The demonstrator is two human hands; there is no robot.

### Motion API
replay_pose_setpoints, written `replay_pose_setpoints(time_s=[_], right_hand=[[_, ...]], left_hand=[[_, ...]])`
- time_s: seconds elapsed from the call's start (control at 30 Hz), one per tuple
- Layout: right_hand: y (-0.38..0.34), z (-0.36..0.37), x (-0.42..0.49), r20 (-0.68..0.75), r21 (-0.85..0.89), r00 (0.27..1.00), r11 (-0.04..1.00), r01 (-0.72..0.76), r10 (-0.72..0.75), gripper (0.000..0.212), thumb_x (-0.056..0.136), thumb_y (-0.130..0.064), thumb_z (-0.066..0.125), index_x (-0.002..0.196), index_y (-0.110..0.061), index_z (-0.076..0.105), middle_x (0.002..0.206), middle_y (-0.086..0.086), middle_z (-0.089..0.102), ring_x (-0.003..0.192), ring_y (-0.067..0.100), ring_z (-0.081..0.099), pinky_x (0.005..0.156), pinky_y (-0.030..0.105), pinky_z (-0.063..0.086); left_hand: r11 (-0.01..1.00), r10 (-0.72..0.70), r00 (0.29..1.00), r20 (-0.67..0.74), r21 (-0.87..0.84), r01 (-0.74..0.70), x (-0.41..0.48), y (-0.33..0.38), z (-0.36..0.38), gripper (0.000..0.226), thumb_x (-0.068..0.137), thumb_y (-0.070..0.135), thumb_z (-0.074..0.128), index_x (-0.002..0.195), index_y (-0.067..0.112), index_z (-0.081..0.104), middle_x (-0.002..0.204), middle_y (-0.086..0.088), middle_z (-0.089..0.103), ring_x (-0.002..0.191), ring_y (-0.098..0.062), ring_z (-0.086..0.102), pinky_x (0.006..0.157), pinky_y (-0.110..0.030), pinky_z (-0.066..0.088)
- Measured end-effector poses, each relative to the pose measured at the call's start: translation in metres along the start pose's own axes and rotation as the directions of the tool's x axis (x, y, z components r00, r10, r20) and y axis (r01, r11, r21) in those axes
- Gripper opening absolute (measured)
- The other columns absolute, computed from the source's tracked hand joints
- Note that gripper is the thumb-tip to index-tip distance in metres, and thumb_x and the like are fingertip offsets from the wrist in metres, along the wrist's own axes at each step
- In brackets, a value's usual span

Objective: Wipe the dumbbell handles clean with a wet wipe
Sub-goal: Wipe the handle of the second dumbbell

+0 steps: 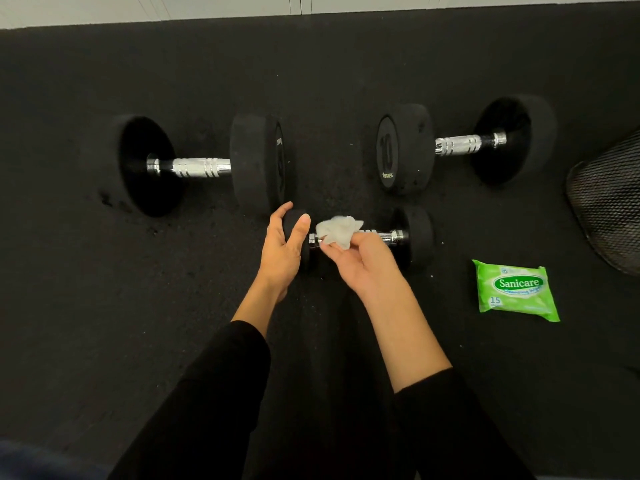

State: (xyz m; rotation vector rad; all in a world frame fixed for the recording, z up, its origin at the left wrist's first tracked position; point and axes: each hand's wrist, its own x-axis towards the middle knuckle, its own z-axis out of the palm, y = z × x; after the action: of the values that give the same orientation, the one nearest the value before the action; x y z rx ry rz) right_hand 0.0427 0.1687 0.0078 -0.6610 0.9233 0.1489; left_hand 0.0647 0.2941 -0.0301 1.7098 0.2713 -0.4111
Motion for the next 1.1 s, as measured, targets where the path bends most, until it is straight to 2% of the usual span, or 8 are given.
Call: replay_pose_setpoints(time_s=[0.07,0.13,0.2,0.3,0.4,0.63,0.9,1.1], right_hand=[[-0.003,-0.001,-0.002,0.034,-0.485,0.962,0.837,0.252,-0.27,0.038,0.093,0.0,0.041,0.129,-0.006,0.053,0.116,0.009,0.06,0.108,0.022,0.058,0.088,0.029,0.049],[-0.001,0.0,-0.01,0.313,-0.81,0.8,0.296,0.507,-0.512,0.036,0.095,-0.003,0.041,0.125,-0.011,0.059,0.104,0.005,0.063,0.095,0.015,0.059,0.077,0.021,0.044],[0.013,-0.01,-0.006,0.583,-0.809,0.718,-0.188,0.556,-0.38,0.045,0.093,0.0,0.041,0.136,-0.009,0.049,0.127,0.012,0.057,0.117,0.024,0.054,0.097,0.025,0.038],[0.04,-0.026,0.001,0.688,-0.672,0.696,-0.54,0.507,-0.202,0.063,0.088,0.004,0.045,0.147,-0.001,0.025,0.155,0.017,0.024,0.145,0.029,0.016,0.12,0.037,0.008],[0.033,-0.023,0.01,0.735,-0.62,0.636,-0.612,0.49,-0.235,0.06,0.087,0.001,0.046,0.144,-0.001,0.031,0.148,0.015,0.037,0.142,0.027,0.027,0.119,0.042,0.006],[0.007,0.016,0.032,0.557,-0.74,0.811,-0.551,0.387,-0.179,0.028,0.091,-0.01,0.042,0.117,-0.007,0.053,0.11,0.013,0.065,0.111,0.031,0.056,0.114,0.042,0.021],[0.033,-0.03,0.005,0.742,-0.655,0.614,-0.492,0.574,-0.271,0.061,0.088,0.007,0.049,0.145,-0.007,0.032,0.153,0.01,0.032,0.145,0.021,0.02,0.117,0.028,0.0],[0.0,0.011,0.024,0.551,-0.778,0.81,-0.475,0.412,-0.2,0.022,0.095,-0.011,0.041,0.106,-0.005,0.059,0.106,0.016,0.063,0.1,0.035,0.059,0.08,0.039,0.043]], left_hand=[[1.0,-0.002,1.0,-0.002,0.001,0.002,0.001,0.0,0.0,0.054,0.091,0.051,0.054,0.14,0.04,0.034,0.147,-0.003,0.038,0.133,-0.022,0.041,0.107,-0.048,0.039],[1.0,-0.003,1.0,-0.007,-0.028,0.003,0.001,0.0,0.001,0.055,0.09,0.05,0.056,0.14,0.037,0.036,0.142,-0.002,0.045,0.127,-0.019,0.048,0.106,-0.046,0.042],[0.999,0.0,1.0,-0.019,-0.051,-0.001,0.002,-0.001,0.001,0.055,0.088,0.05,0.058,0.138,0.035,0.039,0.135,-0.001,0.05,0.12,-0.016,0.054,0.104,-0.042,0.045],[0.999,0.015,1.0,-0.022,-0.031,-0.015,0.001,-0.001,0.001,0.05,0.092,0.043,0.056,0.139,0.033,0.04,0.134,-0.002,0.049,0.12,-0.014,0.052,0.105,-0.039,0.044],[0.999,0.022,1.0,-0.009,-0.024,-0.022,0.002,-0.002,0.0,0.052,0.09,0.048,0.056,0.138,0.037,0.038,0.14,-0.002,0.046,0.127,-0.018,0.048,0.107,-0.043,0.042],[0.999,0.025,1.0,0.005,-0.029,-0.025,0.003,-0.004,-0.001,0.056,0.091,0.047,0.055,0.141,0.034,0.035,0.139,-0.001,0.046,0.124,-0.016,0.05,0.106,-0.042,0.043],[0.999,0.015,1.0,0.021,-0.033,-0.014,0.002,-0.004,-0.002,0.057,0.087,0.055,0.056,0.138,0.04,0.036,0.143,-0.002,0.042,0.131,-0.019,0.043,0.108,-0.045,0.039],[0.999,0.015,1.0,0.02,-0.032,-0.014,0.002,-0.004,-0.001,0.057,0.088,0.052,0.057,0.139,0.039,0.035,0.14,-0.002,0.044,0.125,-0.019,0.049,0.104,-0.045,0.044]])
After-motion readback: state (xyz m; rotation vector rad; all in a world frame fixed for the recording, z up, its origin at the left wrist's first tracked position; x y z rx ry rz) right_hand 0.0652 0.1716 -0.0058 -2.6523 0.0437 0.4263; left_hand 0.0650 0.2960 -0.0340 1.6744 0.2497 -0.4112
